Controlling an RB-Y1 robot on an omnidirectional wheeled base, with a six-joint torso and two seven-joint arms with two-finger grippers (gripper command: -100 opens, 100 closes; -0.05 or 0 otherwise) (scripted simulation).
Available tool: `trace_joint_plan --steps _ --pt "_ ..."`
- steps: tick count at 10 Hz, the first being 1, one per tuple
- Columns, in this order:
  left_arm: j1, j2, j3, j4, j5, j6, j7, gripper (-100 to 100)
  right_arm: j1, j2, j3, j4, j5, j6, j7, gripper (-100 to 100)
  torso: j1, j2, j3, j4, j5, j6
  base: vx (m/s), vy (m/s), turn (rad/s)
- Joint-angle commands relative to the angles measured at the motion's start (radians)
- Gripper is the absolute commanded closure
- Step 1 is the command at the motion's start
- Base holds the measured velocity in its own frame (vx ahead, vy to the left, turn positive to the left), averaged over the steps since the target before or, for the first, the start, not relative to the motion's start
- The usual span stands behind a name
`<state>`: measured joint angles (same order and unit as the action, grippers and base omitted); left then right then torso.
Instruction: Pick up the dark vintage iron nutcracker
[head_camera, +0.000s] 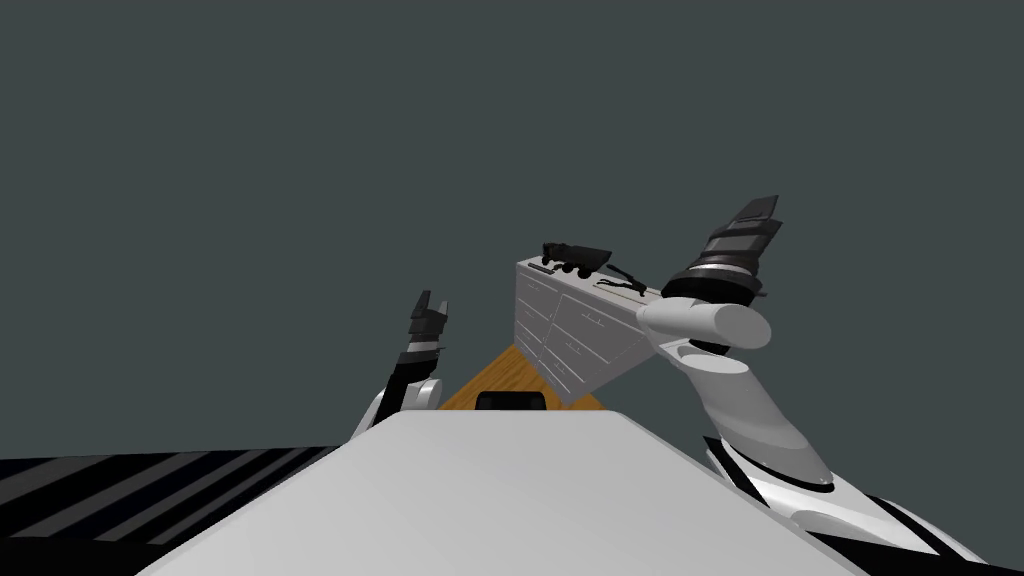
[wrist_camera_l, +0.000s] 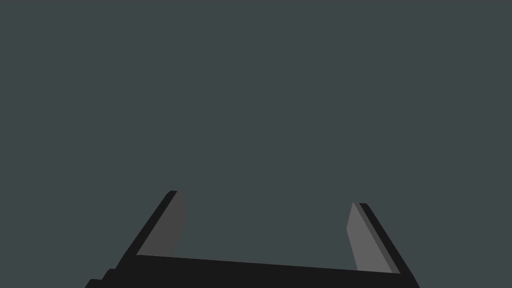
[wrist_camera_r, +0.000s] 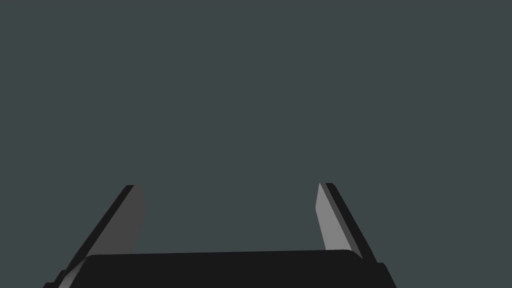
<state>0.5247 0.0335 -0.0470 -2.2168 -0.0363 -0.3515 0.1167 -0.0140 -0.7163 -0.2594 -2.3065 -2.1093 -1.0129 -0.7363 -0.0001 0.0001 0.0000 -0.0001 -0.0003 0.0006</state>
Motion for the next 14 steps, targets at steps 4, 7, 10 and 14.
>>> trace_joint_plan --steps 4,7,10,14 --pt "0.0 0.0 0.0 0.0 0.0 0.0 0.0 0 -0.024 -0.036 -0.003 -0.001 -0.139 -0.033 -0.051 -100 0.0 0.0 0.0 0.0 0.0 0.0 0.001 0.001 0.022" --pt "0.0 0.0 0.0 0.0 0.0 0.0 0.0 0 -0.044 -0.073 -0.011 -0.004 -0.23 -0.066 -0.101 -100 0.0 0.0 0.0 0.0 0.0 0.0 0.003 -0.001 0.029" --pt "0.0 0.0 0.0 0.0 0.0 0.0 0.0 0 -0.063 -0.11 -0.019 -0.007 -0.323 -0.1 -0.151 -100 0.0 0.0 0.0 0.0 0.0 0.0 0.004 -0.004 0.026" --pt "0.0 0.0 0.0 0.0 0.0 0.0 0.0 0 -0.081 -0.146 -0.027 -0.01 -0.431 -0.134 -0.2 -100 0.0 0.0 0.0 0.0 0.0 0.0 0.001 -0.001 0.014"
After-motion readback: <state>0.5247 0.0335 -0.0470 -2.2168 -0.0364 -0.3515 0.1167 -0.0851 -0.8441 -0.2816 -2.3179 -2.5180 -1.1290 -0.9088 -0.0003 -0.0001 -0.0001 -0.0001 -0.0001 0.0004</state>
